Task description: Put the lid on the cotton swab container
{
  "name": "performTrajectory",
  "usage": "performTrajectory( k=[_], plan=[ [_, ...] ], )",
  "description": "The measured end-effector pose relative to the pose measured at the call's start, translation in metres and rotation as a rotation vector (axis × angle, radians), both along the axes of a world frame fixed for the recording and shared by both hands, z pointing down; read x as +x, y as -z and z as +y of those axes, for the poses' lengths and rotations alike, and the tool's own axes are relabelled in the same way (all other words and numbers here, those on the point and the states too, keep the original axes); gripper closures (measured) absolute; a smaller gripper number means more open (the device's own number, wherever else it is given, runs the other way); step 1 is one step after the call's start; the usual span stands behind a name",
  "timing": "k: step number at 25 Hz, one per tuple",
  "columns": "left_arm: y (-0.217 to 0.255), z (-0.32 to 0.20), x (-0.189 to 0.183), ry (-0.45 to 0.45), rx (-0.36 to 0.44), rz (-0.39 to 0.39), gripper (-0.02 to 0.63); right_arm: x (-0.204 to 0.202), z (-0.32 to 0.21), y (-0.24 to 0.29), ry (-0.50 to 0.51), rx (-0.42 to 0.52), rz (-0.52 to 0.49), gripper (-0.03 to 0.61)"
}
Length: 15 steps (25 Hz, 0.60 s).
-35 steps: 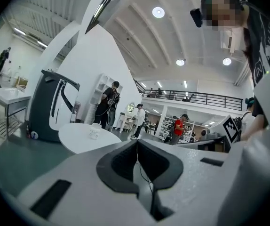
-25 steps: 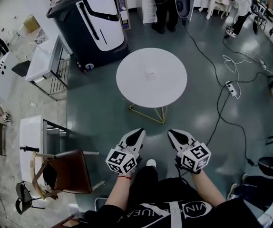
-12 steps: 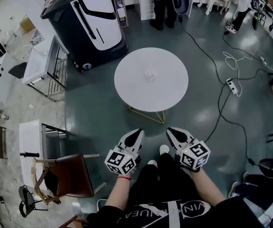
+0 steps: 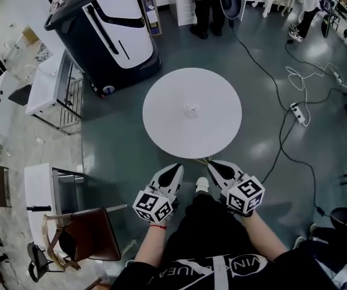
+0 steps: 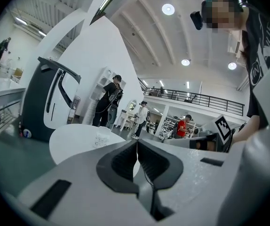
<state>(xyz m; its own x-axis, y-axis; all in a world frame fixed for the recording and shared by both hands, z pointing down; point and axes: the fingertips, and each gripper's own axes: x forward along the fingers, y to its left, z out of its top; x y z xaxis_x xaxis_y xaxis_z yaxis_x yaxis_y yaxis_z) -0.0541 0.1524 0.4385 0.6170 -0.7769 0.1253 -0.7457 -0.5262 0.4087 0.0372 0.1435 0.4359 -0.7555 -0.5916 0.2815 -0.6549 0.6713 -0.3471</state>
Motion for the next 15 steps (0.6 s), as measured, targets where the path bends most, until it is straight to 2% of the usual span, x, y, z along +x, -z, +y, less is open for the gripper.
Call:
performTrajectory(
  k=[10, 15],
  plan=[
    [-0.014, -0.078, 0.015, -0.055, -0.035, -0.013, 0.603, 0.002, -0.08, -0.023, 0.003, -0.061, 0.0, 0.575],
    [-0.024, -0.107, 0.016, -0.055, -0.068, -0.012, 0.603, -0.005, -0.108, -0.035, 0.032, -0.095, -0.012, 0.575]
  ],
)
